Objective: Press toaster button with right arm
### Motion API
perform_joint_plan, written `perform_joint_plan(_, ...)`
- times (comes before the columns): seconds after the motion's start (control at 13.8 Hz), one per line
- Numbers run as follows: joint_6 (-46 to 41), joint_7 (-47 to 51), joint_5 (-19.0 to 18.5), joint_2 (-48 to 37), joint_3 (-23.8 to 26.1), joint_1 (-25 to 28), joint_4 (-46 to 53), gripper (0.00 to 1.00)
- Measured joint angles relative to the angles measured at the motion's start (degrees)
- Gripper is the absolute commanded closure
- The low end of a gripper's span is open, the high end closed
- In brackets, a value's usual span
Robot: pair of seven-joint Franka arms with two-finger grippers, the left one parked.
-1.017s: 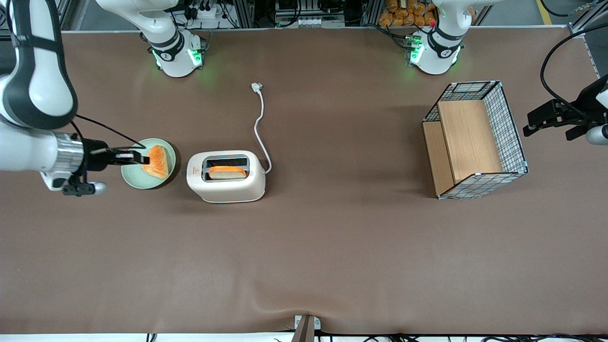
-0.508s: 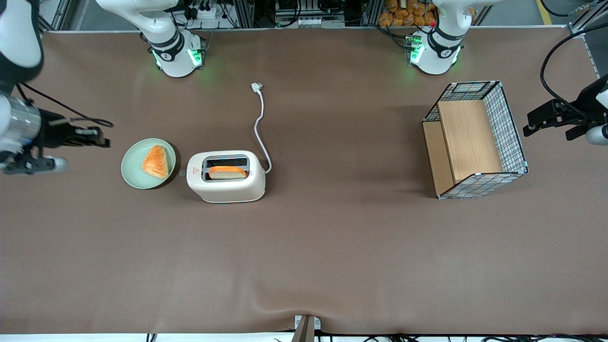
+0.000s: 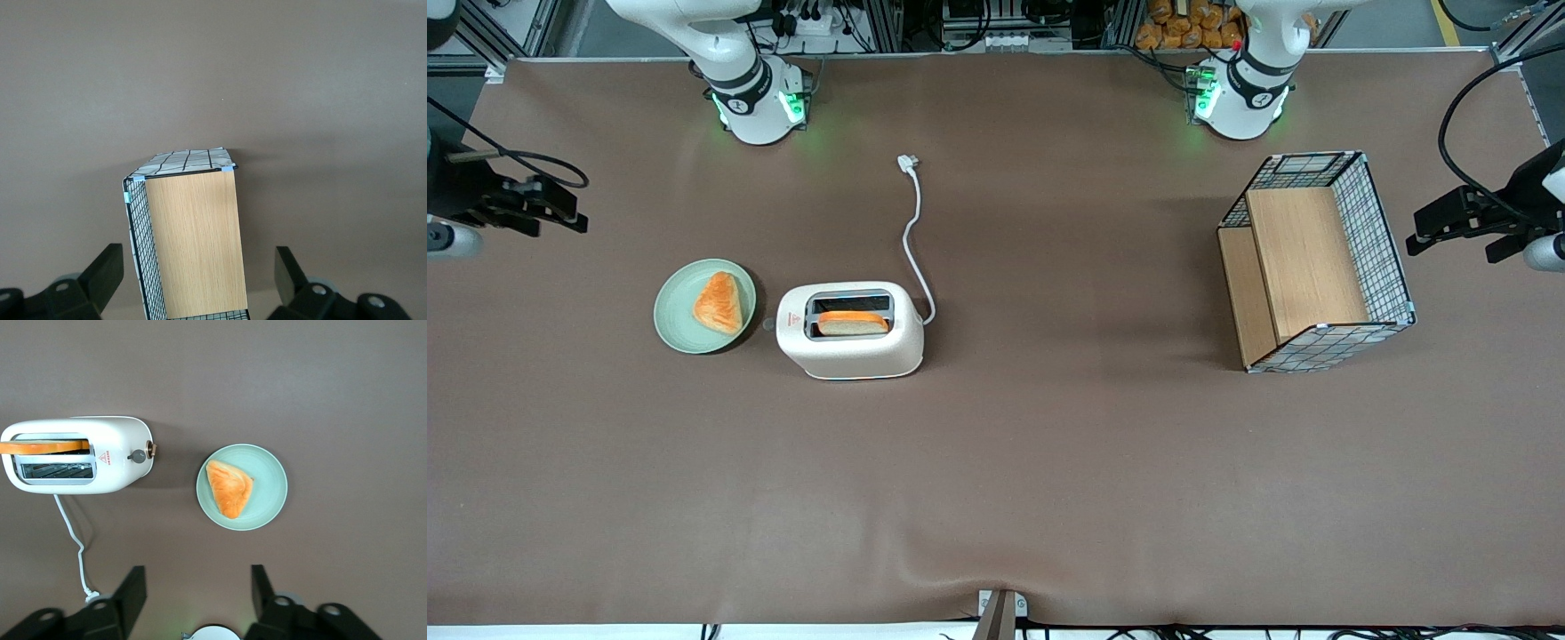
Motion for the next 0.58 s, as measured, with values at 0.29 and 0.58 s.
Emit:
perform_joint_plan(0.29, 0.8, 0.0, -2.0, -4.0, 0.0, 0.0, -2.3, 0.0)
perform_joint_plan(0.58, 0.9, 0.0, -3.0, -5.4, 0.0, 0.0, -3.0, 0.0)
